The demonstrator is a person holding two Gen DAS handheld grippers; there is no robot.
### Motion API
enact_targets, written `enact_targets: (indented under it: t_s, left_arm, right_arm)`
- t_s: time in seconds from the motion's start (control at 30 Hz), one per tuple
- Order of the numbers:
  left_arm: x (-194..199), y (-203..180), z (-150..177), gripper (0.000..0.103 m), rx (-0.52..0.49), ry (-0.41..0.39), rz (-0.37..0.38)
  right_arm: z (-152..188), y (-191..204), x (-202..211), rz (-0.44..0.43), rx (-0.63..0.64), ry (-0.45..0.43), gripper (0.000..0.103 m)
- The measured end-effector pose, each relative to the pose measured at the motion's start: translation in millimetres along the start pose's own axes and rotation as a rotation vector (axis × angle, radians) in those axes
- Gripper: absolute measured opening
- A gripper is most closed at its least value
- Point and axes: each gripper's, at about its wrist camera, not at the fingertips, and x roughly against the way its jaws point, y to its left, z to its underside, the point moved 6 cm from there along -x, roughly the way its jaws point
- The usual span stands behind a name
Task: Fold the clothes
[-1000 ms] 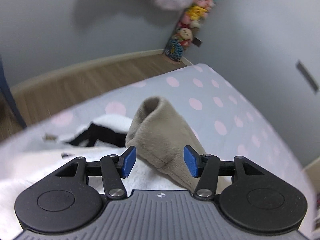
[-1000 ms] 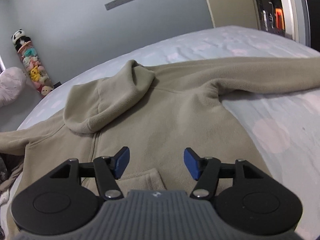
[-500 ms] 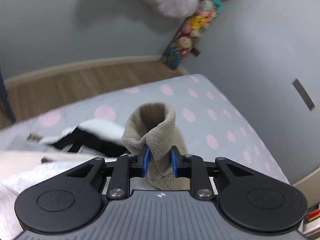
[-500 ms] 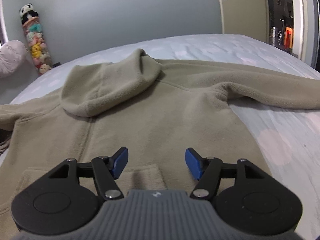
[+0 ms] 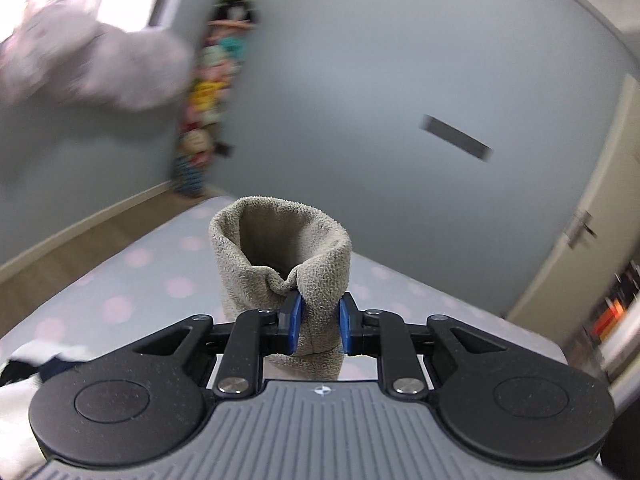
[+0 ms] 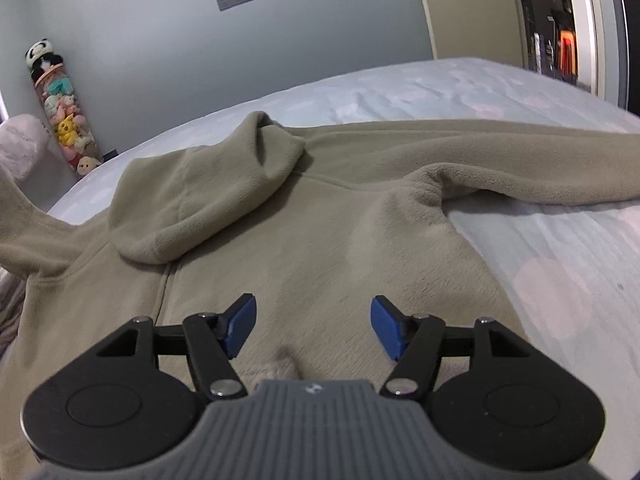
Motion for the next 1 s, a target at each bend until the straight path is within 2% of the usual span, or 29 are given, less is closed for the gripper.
enact_targets:
  t_s: [0.1,0.27,0.4,0.57,0.73,0.87,0.93,1.0]
  left_arm:
    - [-11,-66,14,0.017,-0.074,0.02,0.059]
    - [-43,-159,58,0.017,-0.214,0.077,0.117]
    - [-80,-213,101,0.016,-0.275,0.132,0.132]
    - [-107,-271,173,0.016,-0.336,0.195,0.179]
    - [-138,-310,253,0.016,-0.418,0.277,0.21]
    - [-166,-324,312,0.016,-0.462,0.387,0.254]
    - [-176,-330,339,0.016,-0.485,0.458,0.281]
    - [-180,-333,352,0.018,-0.505,0.497,0.31]
  right_arm:
    - [-17,-18,-10,0.028,-0.033,0.024,0.066]
    - [-53,-32,-20,0.036,-0.003,-0.068,0.066]
    - [-63,-40,-26,0.015,-0.023,-0.124,0.066]
    - [-60,-58,-39,-0.012,-0.09,-0.092,0.066]
    - [-58,-72,-44,-0.031,-0.173,-0.083,0.066]
    - [-59,-73,-43,-0.032,-0.158,-0.086,0.066]
    - [-58,-75,-45,-0.033,-0.166,-0.081,0.066]
    - [-57,-77,-46,-0.033,-0.174,-0.076,0.066]
